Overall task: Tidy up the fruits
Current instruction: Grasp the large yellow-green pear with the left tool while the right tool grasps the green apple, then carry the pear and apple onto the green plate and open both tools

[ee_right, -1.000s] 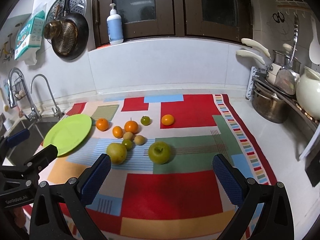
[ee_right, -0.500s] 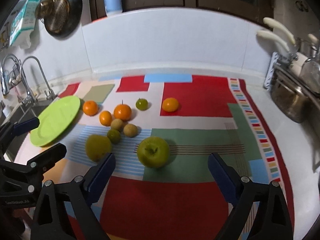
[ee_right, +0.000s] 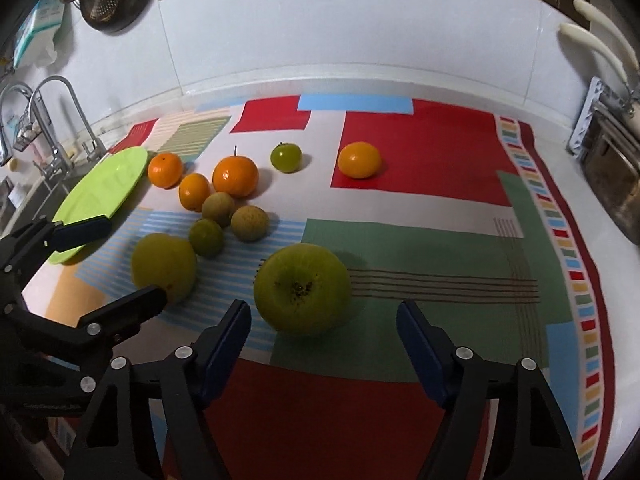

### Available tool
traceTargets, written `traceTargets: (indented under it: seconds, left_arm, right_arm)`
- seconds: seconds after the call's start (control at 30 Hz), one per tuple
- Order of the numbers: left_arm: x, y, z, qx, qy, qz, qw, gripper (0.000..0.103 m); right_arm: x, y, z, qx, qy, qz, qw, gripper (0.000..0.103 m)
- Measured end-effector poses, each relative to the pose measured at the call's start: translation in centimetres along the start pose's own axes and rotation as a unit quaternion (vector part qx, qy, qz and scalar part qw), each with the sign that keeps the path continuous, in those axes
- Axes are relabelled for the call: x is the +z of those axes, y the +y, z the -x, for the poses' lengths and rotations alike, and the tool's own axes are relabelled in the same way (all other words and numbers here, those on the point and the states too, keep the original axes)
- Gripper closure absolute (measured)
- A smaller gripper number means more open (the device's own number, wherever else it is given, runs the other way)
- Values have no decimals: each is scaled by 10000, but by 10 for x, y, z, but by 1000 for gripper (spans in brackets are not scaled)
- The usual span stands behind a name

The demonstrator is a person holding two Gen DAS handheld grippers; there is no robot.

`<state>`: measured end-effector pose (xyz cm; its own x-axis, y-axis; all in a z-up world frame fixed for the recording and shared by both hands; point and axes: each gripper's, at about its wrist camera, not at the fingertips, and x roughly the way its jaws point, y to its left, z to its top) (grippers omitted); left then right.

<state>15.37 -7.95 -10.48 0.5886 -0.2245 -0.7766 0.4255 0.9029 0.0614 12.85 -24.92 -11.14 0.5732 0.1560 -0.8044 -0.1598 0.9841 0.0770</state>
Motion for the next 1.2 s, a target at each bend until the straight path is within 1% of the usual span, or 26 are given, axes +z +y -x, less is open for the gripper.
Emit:
traceTargets:
  seconds: [0.17,0.27,0.3,0.33,0.4,0.43,0.6,0.83,1.07,1.2]
  left_arm:
    - [3,2,-14,-182,169,61,9997,22]
    - [3,3,-21,-292,258,144,9991,34]
    - [3,4,-22,-352,272,189,9988,39]
    - [2,4,-22,-433,292,235,9984,45]
    - [2,4,-22,-545,298,282,9977,53]
    - [2,4,-22,-535,301,291,9977,53]
    - [0,8,-16,-440,279,425,9977,53]
    - [-6,17,12,-296,41,568,9979,53]
    - [-15,33,45,-30,-182,756,9970,53]
    - [-25,53,63,150,-303,921,9952,53]
  right_arm:
    - [3,-2,-11,124,89,-10,9999,35]
    - [5,-2,-14,205,102,-13,9997,39]
    - [5,-1,-15,224,101,-13,9997,41]
    - [6,-1,-15,256,104,-13,9996,43]
    - [6,0,-16,319,88,-26,9994,49]
    - [6,1,-16,364,79,-27,9993,52]
    - [5,4,-13,341,69,-59,9994,52]
    - [6,12,5,353,-116,-193,9991,52]
    - [8,34,32,388,-422,-149,9982,52]
    - [11,53,40,470,-552,-67,9973,52]
